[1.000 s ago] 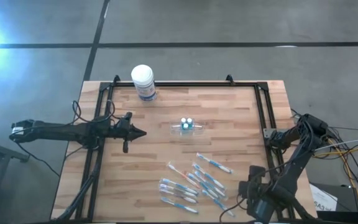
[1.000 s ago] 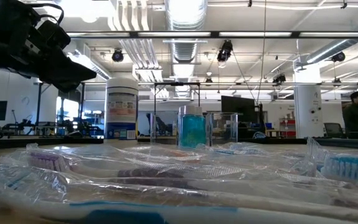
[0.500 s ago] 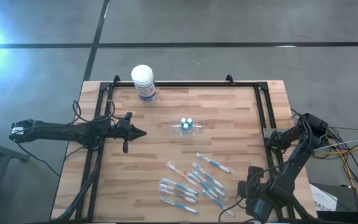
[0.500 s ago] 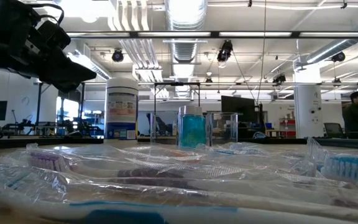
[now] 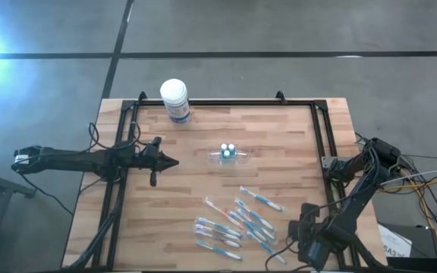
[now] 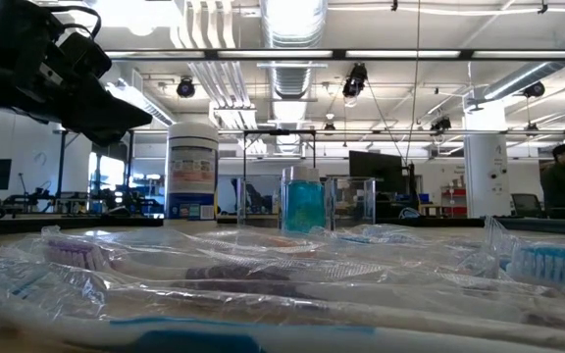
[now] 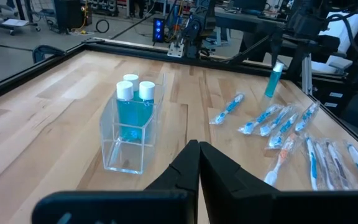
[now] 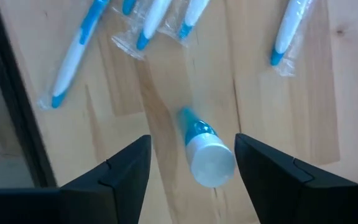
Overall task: Pick & Place toothbrushing station
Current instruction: Put the blue mouthwash in the transparent organizer
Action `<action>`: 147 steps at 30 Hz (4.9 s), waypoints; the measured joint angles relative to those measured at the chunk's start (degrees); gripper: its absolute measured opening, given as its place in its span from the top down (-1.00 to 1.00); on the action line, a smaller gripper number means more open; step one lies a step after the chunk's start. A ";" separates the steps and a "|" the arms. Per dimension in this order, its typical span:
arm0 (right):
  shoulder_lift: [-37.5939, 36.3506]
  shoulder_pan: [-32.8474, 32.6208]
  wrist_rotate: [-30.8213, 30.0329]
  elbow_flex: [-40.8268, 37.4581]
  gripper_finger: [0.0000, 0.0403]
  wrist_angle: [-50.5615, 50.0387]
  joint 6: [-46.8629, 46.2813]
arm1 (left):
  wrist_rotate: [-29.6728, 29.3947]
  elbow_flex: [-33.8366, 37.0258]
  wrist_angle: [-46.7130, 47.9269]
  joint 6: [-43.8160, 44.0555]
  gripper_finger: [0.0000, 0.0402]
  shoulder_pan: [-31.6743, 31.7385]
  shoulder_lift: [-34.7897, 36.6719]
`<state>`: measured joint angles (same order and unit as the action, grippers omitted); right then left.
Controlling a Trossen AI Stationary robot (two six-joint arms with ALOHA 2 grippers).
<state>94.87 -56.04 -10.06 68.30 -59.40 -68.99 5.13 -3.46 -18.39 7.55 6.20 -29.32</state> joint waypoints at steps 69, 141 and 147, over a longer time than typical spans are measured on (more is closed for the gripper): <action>-15.08 45.83 -0.21 15.10 0.57 -1.11 66.42 | -0.04 0.02 0.02 -0.64 0.93 -0.01 -0.02; 22.34 67.22 15.73 35.92 0.57 -8.30 103.49 | -0.26 0.02 0.09 -5.84 0.93 -0.02 -0.02; 22.34 67.20 14.75 35.41 0.56 -7.16 103.49 | -0.26 0.02 0.11 -5.84 0.93 -0.02 -0.02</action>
<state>117.21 11.16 4.69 103.71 -66.55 34.50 4.87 -3.44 -18.28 1.72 6.18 -29.34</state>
